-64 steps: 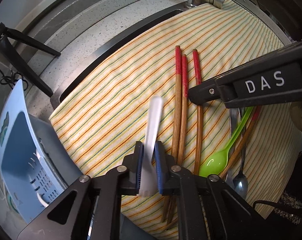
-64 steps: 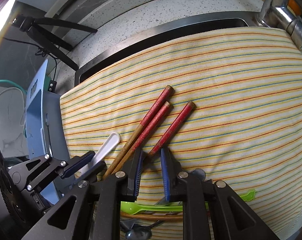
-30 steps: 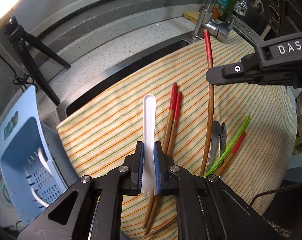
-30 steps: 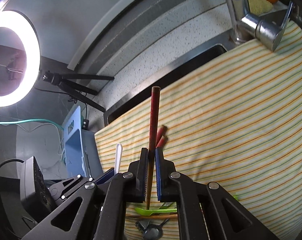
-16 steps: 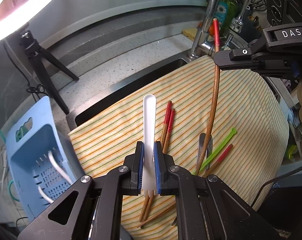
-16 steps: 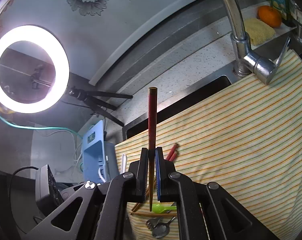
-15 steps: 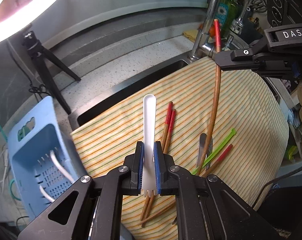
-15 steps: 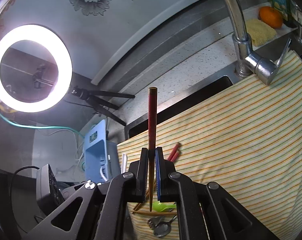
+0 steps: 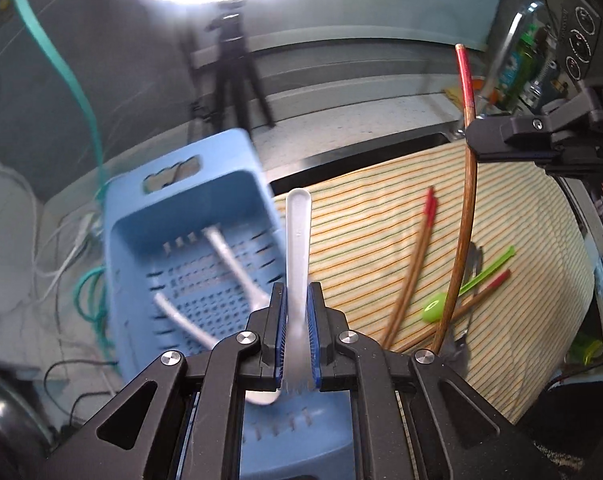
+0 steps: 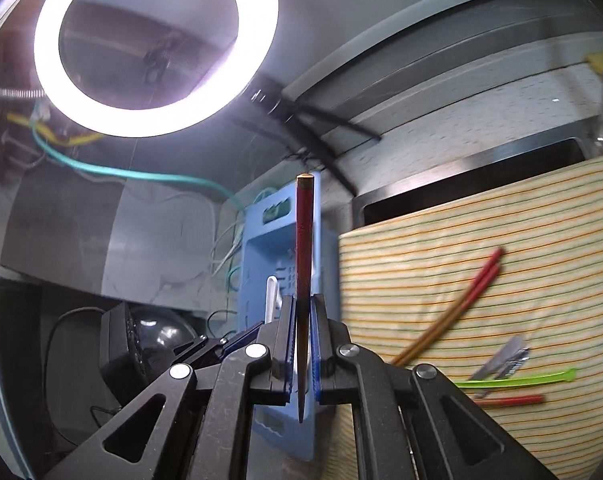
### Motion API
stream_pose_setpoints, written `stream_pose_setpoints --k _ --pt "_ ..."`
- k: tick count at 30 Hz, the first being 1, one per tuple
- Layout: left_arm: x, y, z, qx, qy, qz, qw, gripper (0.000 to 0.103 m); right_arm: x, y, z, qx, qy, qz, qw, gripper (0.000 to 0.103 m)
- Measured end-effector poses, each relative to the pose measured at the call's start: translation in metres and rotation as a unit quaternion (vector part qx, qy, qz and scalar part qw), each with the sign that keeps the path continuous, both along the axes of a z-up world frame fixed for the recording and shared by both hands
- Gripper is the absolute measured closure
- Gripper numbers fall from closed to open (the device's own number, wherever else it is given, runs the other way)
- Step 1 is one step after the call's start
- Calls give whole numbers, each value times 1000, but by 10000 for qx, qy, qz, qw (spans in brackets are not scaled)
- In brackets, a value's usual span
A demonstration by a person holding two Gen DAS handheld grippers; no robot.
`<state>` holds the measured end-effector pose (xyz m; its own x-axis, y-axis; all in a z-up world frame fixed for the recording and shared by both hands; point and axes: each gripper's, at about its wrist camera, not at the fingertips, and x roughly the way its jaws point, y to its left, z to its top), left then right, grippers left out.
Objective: Organize utensils
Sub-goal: 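Carry the spork with the left gripper while the right carries the chopstick, both releasing into the basket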
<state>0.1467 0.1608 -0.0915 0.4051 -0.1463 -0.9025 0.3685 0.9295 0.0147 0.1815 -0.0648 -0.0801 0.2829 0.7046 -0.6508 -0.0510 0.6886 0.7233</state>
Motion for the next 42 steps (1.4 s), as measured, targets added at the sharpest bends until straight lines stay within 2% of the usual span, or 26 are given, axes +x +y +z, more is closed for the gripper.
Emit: stream_pose_setpoints --k 6,11,17,21,23,25,27,32,34,38,42 --pt "-4 40 -12 13 113 439 9990 94 10 65 -16 -289 60 543 9981 97" --pt "-3 56 -22 -130 186 669 9975 94 17 106 -36 -654 63 863 9941 97" --pt "3 62 -32 -232 230 800 9963 94 27 140 -52 -1014 9 1095 9888 97" --pt "5 65 -32 -260 239 855 9957 94 29 154 -52 -1155 -66 1254 9853 94" --pt "4 67 -33 -227 240 877 9956 89 29 155 -50 -1230 -114 1237 9846 93" --pt "3 69 -31 -226 220 882 9956 84 29 155 -51 -1233 -96 1224 9847 87" --pt "2 70 -30 -227 198 882 9956 84 29 153 -51 -1230 -82 1193 9852 83" --pt "-3 73 -25 -241 147 925 9953 84 25 139 -48 -1157 -82 1202 9859 82" --pt "-8 70 -21 -218 76 874 9959 84 21 128 -42 -1131 -153 1197 9862 82" --pt "-19 61 -12 -273 -18 731 9970 85 14 97 -28 -1044 -298 1131 9876 73" --pt "-35 41 -4 -293 -111 494 9983 84 4 57 -13 -1152 -617 1007 9863 72"
